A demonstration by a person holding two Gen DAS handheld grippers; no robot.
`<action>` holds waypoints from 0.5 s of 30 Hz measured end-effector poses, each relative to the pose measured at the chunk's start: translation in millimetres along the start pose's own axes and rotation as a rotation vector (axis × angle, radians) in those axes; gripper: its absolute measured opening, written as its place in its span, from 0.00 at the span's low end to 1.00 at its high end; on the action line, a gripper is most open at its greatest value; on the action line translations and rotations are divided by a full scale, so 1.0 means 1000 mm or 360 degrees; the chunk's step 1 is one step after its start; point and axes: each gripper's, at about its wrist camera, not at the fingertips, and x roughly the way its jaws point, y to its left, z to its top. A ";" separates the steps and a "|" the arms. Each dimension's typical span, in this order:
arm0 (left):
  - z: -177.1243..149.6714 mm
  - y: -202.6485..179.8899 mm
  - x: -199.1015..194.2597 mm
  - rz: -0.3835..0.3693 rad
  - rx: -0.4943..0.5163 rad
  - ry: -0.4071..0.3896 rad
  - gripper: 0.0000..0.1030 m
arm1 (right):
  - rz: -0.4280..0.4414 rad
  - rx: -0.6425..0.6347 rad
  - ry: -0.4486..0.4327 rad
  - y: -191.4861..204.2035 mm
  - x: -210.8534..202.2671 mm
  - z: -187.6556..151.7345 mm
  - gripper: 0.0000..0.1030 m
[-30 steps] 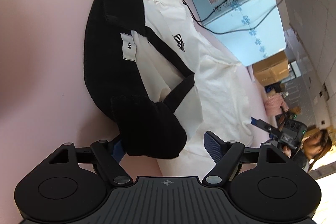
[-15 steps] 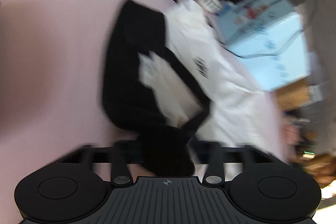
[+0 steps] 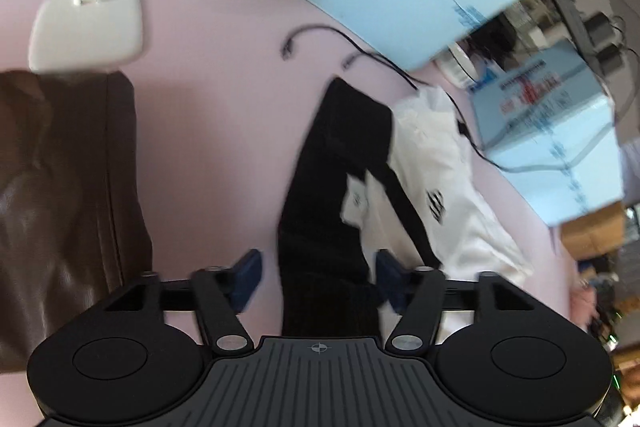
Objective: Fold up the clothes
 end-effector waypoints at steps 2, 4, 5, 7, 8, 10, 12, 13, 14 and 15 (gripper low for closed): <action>-0.004 0.002 -0.004 -0.0004 0.0005 0.0006 0.65 | 0.0127 0.0017 0.0007 0.009 0.024 0.011 0.65; -0.012 -0.003 -0.005 -0.0003 0.0052 0.0020 0.66 | 0.0137 0.0054 0.0056 0.015 0.046 0.021 0.51; -0.015 -0.007 -0.005 -0.0002 0.0072 0.0028 0.67 | 0.0000 -0.0010 0.0061 0.022 0.059 0.025 0.20; -0.020 -0.011 -0.005 0.0009 0.0106 0.0026 0.68 | -0.0355 -0.0242 -0.0008 0.040 0.072 0.031 0.00; -0.022 -0.013 -0.007 0.0015 0.0122 0.0026 0.68 | -0.0444 -0.0263 -0.0042 0.043 0.076 0.033 0.00; -0.026 -0.015 -0.009 0.0018 0.0140 0.0027 0.69 | -0.0579 -0.0219 -0.0138 0.036 0.082 0.042 0.00; -0.029 -0.018 -0.009 0.0017 0.0165 0.0019 0.69 | -0.0650 -0.0119 -0.0193 0.018 0.084 0.053 0.00; -0.031 -0.020 -0.008 0.0015 0.0184 0.0013 0.70 | -0.0569 0.0045 -0.0165 -0.001 0.085 0.061 0.00; -0.031 -0.023 -0.007 0.0011 0.0198 0.0014 0.70 | -0.0428 0.0209 -0.0127 -0.017 0.084 0.065 0.02; -0.032 -0.026 -0.006 0.0007 0.0211 0.0014 0.71 | -0.0234 0.0361 -0.0091 -0.030 0.079 0.066 0.08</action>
